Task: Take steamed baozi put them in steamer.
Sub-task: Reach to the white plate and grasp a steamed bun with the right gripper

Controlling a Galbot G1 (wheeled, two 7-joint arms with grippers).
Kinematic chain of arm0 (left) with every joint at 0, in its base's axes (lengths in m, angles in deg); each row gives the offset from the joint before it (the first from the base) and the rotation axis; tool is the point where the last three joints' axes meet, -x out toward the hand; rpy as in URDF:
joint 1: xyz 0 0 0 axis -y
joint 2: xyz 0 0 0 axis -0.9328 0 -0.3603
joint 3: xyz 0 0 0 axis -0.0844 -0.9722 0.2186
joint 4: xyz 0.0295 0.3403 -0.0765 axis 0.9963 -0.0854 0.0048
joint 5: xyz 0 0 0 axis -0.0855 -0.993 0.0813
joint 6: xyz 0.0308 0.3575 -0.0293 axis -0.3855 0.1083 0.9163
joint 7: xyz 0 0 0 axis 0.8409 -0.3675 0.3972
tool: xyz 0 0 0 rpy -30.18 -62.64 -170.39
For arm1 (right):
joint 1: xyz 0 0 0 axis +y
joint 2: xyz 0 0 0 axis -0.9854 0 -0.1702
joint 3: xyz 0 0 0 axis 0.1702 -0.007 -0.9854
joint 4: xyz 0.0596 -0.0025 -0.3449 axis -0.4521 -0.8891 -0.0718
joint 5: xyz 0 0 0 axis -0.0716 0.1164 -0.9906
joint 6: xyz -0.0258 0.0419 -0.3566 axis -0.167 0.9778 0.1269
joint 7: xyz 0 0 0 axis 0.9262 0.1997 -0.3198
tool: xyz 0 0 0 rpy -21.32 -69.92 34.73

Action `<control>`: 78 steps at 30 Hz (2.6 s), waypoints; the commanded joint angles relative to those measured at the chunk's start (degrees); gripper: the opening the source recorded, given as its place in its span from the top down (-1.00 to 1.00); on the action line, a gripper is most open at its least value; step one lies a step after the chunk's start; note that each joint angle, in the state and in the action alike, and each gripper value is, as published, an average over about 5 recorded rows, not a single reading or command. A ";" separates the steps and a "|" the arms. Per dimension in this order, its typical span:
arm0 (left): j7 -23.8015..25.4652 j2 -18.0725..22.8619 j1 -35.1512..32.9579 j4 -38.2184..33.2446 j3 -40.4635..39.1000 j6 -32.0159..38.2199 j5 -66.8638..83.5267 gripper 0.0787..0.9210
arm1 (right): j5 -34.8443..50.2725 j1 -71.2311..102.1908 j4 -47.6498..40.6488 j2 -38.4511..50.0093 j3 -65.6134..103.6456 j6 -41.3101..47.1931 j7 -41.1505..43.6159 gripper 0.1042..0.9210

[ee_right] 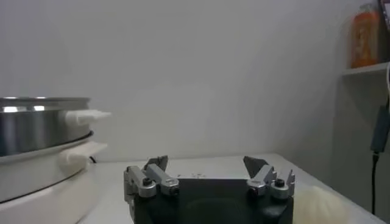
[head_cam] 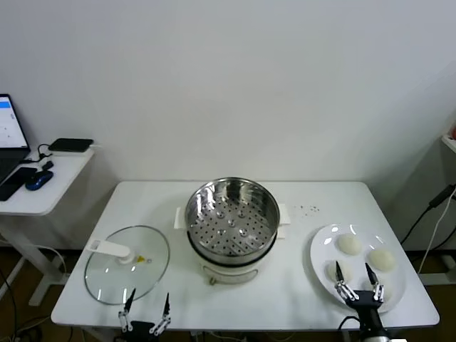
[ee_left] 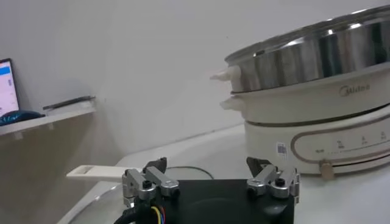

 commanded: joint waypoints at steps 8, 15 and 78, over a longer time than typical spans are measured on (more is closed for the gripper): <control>0.06 1.00 0.25 -0.42 0.00 -0.06 -0.06 -0.77 | 4.67 -17.55 -2.86 14.38 -2.14 23.58 1.52 -0.76; 0.04 0.62 0.40 -0.42 -0.02 0.11 -0.02 -0.77 | 1.56 -24.50 -5.51 26.28 -8.22 35.92 9.42 -0.76; 0.33 0.43 1.43 2.97 2.17 1.10 -1.81 -0.77 | -15.08 -102.62 -47.76 24.04 -106.48 15.50 64.12 -0.76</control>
